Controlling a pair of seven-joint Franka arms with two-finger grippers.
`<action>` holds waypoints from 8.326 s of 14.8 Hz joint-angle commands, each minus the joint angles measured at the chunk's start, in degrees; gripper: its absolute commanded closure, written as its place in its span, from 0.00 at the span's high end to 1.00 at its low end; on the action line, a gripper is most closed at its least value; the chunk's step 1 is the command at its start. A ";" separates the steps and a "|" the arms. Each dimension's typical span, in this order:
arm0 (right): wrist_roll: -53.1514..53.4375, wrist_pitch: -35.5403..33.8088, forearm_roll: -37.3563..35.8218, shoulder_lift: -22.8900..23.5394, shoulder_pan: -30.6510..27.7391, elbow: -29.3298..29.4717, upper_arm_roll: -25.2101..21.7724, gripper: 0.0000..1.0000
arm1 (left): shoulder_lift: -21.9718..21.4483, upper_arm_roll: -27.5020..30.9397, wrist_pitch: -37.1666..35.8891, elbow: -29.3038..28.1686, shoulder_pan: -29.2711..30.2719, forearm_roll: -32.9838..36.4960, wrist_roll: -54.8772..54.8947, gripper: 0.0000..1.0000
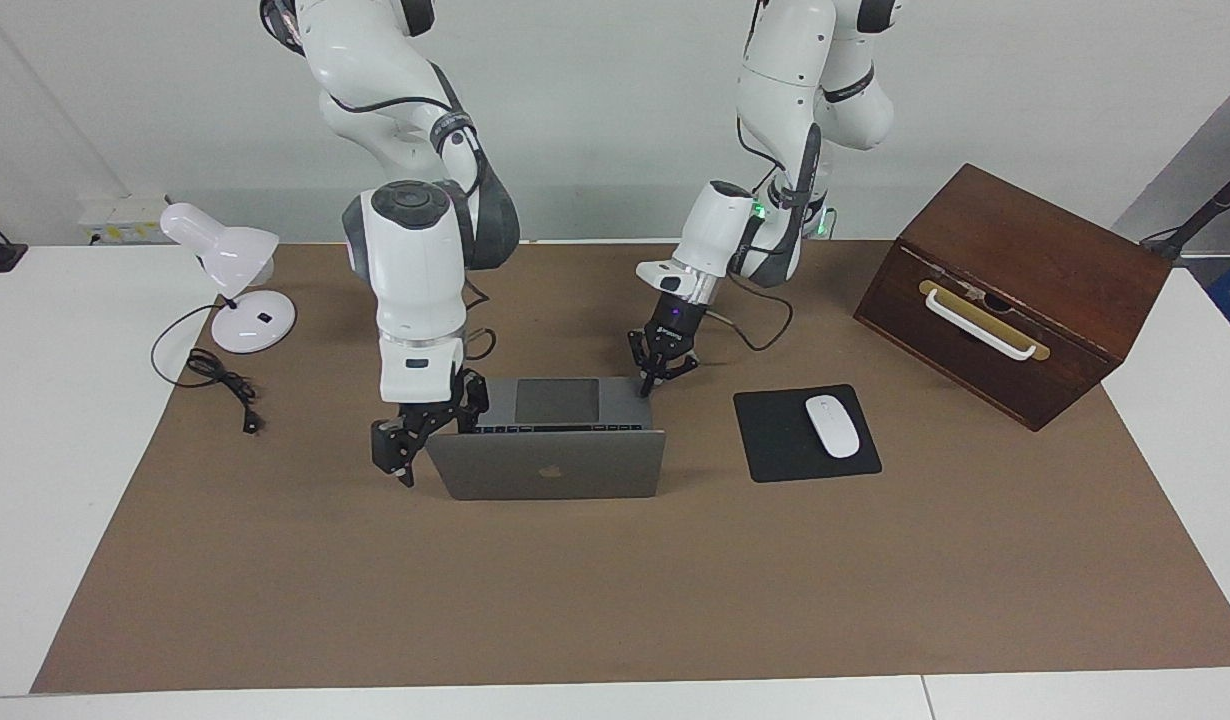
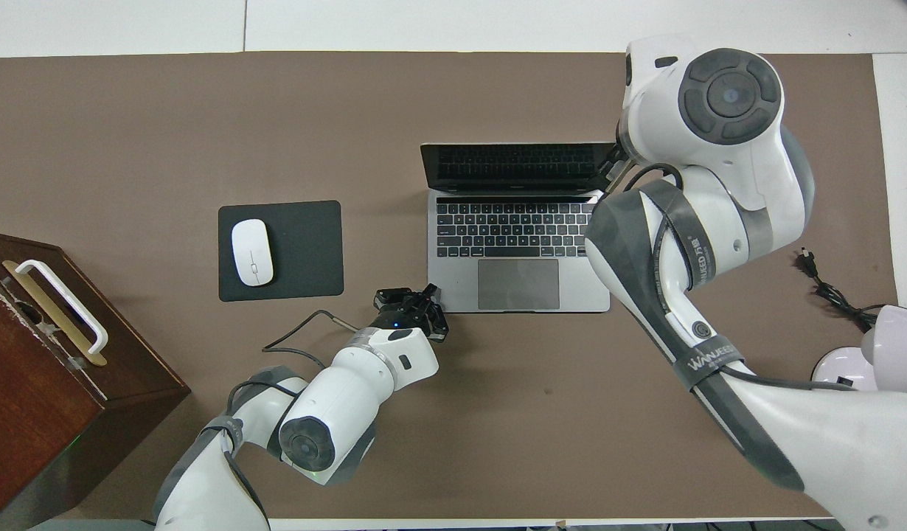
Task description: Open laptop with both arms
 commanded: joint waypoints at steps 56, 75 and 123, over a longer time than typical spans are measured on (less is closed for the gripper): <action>20.66 -33.01 14.96 -18.97 -13.34 -1.66 -5.05 1.00 | -20.58 1.64 -87.97 36.25 24.68 1.17 15.68 1.00; 20.66 -33.45 16.89 -20.29 -13.52 -1.48 -4.61 1.00 | -22.79 1.56 -98.50 41.06 38.13 7.59 15.07 1.00; 20.66 -31.87 16.89 -20.29 -13.34 -1.57 -4.26 1.00 | -17.07 -3.19 -105.82 49.43 44.82 5.57 4.17 1.00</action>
